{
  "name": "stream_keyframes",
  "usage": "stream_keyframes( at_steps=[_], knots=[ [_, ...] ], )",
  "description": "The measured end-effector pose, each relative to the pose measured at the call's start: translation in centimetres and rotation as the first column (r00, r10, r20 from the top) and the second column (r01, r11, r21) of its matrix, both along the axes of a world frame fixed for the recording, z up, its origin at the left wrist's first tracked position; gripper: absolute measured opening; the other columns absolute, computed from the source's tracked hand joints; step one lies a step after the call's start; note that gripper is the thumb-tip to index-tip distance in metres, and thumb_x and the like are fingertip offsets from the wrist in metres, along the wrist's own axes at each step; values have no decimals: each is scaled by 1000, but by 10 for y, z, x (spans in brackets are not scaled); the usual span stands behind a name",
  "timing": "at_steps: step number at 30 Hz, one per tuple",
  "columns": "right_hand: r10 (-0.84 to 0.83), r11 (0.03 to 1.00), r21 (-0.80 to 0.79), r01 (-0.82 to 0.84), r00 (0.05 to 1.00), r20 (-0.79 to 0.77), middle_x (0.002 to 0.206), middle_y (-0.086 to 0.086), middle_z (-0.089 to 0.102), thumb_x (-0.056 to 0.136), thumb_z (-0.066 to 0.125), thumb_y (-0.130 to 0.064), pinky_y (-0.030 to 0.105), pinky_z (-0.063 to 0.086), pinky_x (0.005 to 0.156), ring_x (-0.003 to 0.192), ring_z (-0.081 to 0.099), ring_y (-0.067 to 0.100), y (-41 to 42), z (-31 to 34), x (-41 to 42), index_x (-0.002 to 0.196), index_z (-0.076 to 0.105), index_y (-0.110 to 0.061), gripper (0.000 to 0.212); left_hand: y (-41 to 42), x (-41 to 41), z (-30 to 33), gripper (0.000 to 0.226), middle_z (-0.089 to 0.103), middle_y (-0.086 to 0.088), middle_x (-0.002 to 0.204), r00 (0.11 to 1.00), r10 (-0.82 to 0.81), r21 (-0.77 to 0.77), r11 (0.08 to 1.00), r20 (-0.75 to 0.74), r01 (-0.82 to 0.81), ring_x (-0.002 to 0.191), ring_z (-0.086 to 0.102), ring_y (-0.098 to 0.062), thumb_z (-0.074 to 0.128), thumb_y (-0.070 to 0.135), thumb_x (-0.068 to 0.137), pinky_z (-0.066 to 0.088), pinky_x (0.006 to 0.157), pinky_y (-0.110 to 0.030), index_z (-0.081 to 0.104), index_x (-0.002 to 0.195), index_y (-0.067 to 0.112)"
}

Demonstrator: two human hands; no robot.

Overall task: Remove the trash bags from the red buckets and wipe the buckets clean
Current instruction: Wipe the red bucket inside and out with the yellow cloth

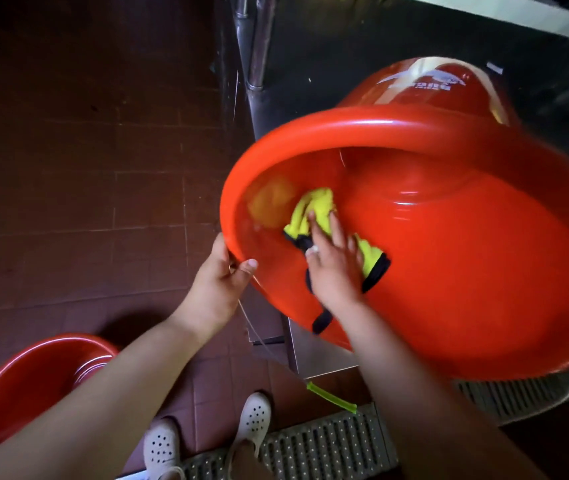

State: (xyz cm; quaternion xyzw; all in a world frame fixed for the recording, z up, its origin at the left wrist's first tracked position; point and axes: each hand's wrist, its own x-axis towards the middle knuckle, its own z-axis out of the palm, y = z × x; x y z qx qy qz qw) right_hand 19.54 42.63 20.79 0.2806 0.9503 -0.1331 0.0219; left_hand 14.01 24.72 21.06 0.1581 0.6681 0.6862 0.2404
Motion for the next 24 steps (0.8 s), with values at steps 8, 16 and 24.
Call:
stream_keyframes(
  at_steps=[8,16,24],
  knots=[
    [237,968,-17,-250,935,-263,151,2,33,85,45,-19,37,33,105,129,37,28,-20,-5,44,142,34,-33,59,1,-12,19,24,58,4,98,991,-48,-20,999,-127,46,87,51,2,53,26,83,43,83,-17,45,105,32],
    [73,997,33,-71,995,-68,153,0,30,90,50,-8,32,28,107,130,36,34,92,-1,-22,136,49,-29,50,-4,-41,68,27,59,13,82,946,-14,-68,998,-324,-9,70,55,3,68,27,77,47,68,-14,49,94,37],
    [-161,985,82,154,983,85,156,-12,15,95,44,-18,32,14,112,139,20,25,106,3,-41,139,40,-40,49,-6,-11,29,22,71,10,87,1000,2,102,995,20,-4,85,65,-3,68,7,79,49,77,-18,58,98,13]
  ],
)
